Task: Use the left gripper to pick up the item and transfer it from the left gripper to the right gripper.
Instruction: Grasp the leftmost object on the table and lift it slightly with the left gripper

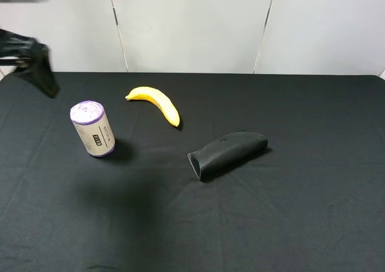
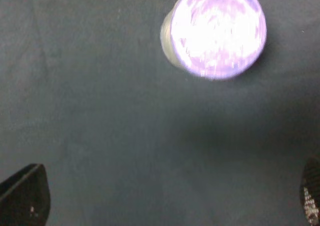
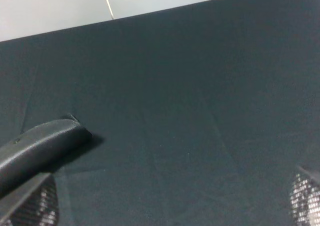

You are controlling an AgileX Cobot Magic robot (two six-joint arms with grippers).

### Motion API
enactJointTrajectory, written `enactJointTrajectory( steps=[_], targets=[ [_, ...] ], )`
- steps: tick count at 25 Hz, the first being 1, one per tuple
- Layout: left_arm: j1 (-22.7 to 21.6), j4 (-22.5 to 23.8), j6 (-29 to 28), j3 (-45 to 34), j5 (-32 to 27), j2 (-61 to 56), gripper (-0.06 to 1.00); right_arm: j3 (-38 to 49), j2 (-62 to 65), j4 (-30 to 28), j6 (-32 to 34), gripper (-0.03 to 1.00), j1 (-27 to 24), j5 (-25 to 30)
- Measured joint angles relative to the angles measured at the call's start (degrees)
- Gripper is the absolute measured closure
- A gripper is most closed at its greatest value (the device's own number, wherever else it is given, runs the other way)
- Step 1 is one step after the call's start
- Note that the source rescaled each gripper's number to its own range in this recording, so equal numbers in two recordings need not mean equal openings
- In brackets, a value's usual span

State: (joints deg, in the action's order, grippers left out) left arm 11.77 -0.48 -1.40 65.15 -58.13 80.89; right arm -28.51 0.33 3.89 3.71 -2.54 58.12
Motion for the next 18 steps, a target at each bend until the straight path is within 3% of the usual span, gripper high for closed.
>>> enactJointTrajectory(
  steps=[9, 18],
  targets=[
    [4.56, 0.48, -1.04, 3.9, 3.6, 14.3, -0.06, 0.0, 0.0, 0.0, 0.0, -0.03, 0.0, 0.0],
    [5.25, -0.26, -1.1, 3.9, 6.9, 22.3, -0.06, 0.0, 0.0, 0.0, 0.0, -0.03, 0.0, 0.0]
  ],
)
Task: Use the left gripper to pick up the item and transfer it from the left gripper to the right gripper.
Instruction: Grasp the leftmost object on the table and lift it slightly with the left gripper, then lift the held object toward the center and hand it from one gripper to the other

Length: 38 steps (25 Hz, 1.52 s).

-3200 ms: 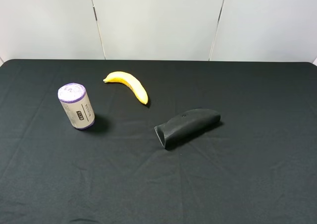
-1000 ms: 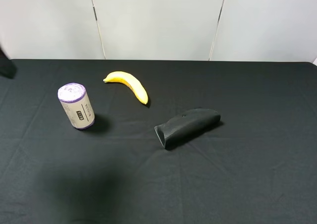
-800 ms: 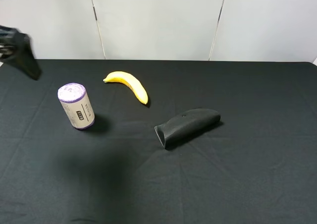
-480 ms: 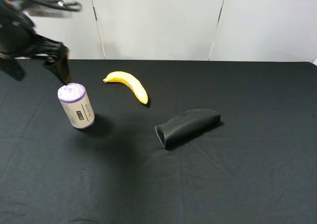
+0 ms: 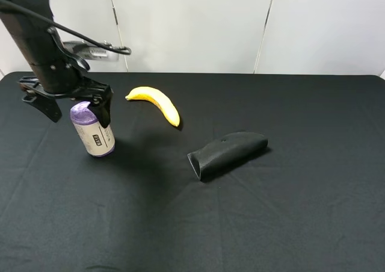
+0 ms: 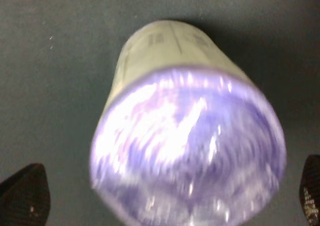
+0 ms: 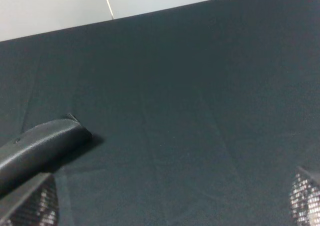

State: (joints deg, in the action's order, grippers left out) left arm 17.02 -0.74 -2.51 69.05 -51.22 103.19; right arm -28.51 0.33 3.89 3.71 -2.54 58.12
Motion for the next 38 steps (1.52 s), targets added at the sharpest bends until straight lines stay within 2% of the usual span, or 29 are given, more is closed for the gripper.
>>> enactJointTrajectory(
  steps=[6, 11, 15, 18, 20, 23, 35, 38],
  targets=[
    [1.97, -0.06, 0.12, 0.0, 3.87, 4.37, -0.06, 0.0, 0.0, 0.0, 0.0, -0.03, 0.0, 0.0],
    [2.24, -0.06, 0.12, 0.0, 4.9, 5.43, -0.06, 0.0, 0.0, 0.0, 0.0, -0.03, 0.0, 0.0],
    [2.31, 0.74, 0.17, 0.0, 5.19, 5.43, 0.01, 0.0, 0.0, 0.0, 0.0, -0.03, 0.0, 0.0],
    [2.31, 1.32, 0.17, 0.0, 5.19, 5.43, 0.25, 0.0, 0.0, 0.0, 0.0, -0.03, 0.0, 0.0],
    [2.31, 1.36, 0.17, 0.0, 5.19, 5.43, 0.51, 0.0, 0.0, 0.0, 0.0, -0.03, 0.0, 0.0],
    [2.31, 2.09, 0.17, 0.0, 5.19, 5.43, 0.94, 0.0, 0.0, 0.0, 0.0, -0.03, 0.0, 0.0],
    [2.31, 2.32, 0.17, 0.05, 5.19, 5.43, 0.94, 0.0, 0.0, 0.0, 0.0, -0.03, 0.0, 0.0],
    [2.31, 2.47, 0.17, 1.89, 2.47, 5.45, 0.94, 0.0, 0.0, 0.0, 0.0, -0.03, 0.0, 0.0]
  ],
)
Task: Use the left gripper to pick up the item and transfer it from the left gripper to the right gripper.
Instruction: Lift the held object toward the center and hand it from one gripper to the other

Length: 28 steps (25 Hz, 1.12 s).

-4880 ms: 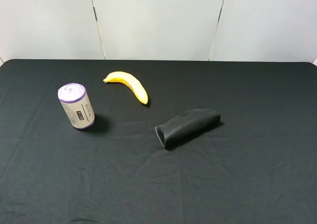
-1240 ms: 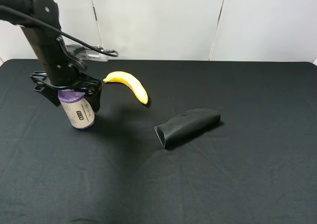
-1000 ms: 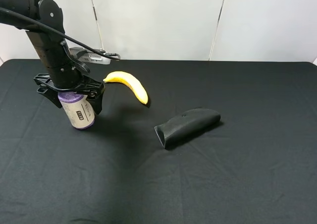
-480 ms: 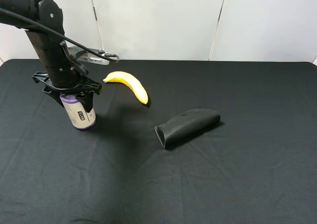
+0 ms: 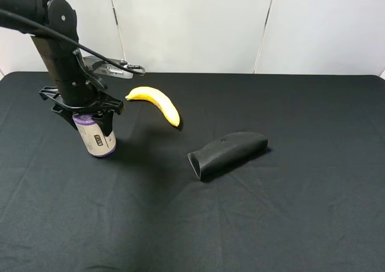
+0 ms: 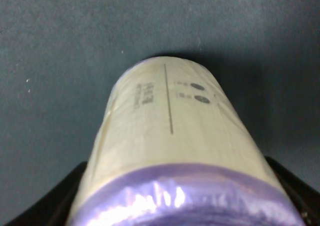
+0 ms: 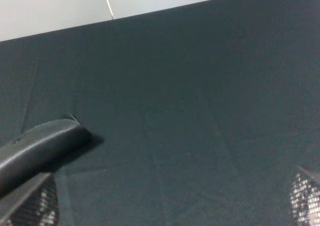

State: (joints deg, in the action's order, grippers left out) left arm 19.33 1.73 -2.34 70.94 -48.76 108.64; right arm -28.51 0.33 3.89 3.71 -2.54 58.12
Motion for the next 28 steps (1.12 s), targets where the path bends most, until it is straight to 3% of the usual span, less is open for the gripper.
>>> enactJointTrajectory(
  steps=[10, 18, 22, 28],
  targets=[
    [0.0, 0.09, 0.0, 13.28, -13.83, 0.0, 0.94, 0.0, 0.0, 0.0, 0.0, -0.03, 0.0, 0.0],
    [0.0, -1.73, 0.0, 17.37, -16.2, 0.05, 0.94, 0.0, 0.0, 0.0, 0.0, -0.03, 0.0, 0.0],
    [0.0, -7.17, 0.06, 17.44, -14.48, 0.05, 0.94, 0.0, 0.0, 0.0, 0.0, -0.03, 0.0, 0.0],
    [0.0, -19.06, 3.75, 17.44, -10.89, 0.05, 0.94, 0.0, 0.0, 0.0, 0.0, -0.03, 0.0, 0.0]
  ],
)
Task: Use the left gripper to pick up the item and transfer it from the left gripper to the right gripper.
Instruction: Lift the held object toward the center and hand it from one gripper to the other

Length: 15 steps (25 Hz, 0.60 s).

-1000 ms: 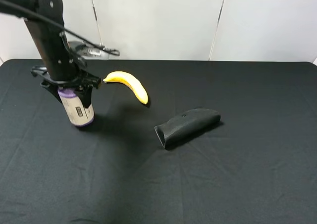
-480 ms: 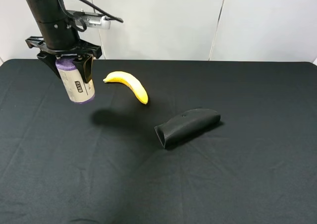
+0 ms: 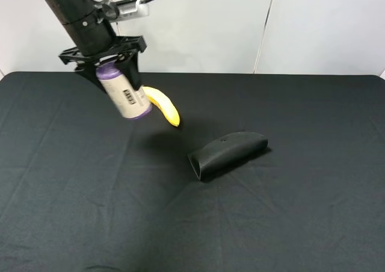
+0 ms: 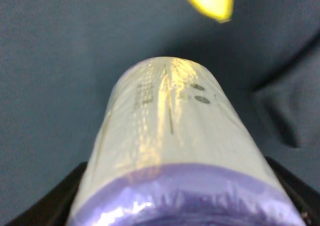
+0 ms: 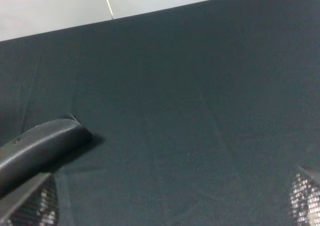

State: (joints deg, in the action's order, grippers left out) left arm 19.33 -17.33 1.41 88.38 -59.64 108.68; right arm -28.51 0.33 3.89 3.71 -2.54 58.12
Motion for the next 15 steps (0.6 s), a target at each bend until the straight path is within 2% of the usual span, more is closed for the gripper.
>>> enactJointTrajectory(
  steps=[3, 4, 11, 15],
  targets=[
    [0.0, -5.86, 2.76, 0.0, 0.27, 0.0, 0.94, 0.0, 0.0, 0.0, 0.0, -0.03, 0.0, 0.0],
    [0.0, -5.86, 2.76, 0.0, 0.27, 0.0, 0.94, 0.0, 0.0, 0.0, 0.0, -0.03, 0.0, 0.0],
    [0.0, -19.73, 9.44, 0.0, 0.32, 0.0, 0.94, 0.0, 0.0, 0.0, 0.0, -0.03, 0.0, 0.0],
    [1.44, -26.05, 14.05, 0.0, 0.39, 0.0, 0.94, 0.0, 0.0, 0.0, 0.0, -0.03, 0.0, 0.0]
  ],
)
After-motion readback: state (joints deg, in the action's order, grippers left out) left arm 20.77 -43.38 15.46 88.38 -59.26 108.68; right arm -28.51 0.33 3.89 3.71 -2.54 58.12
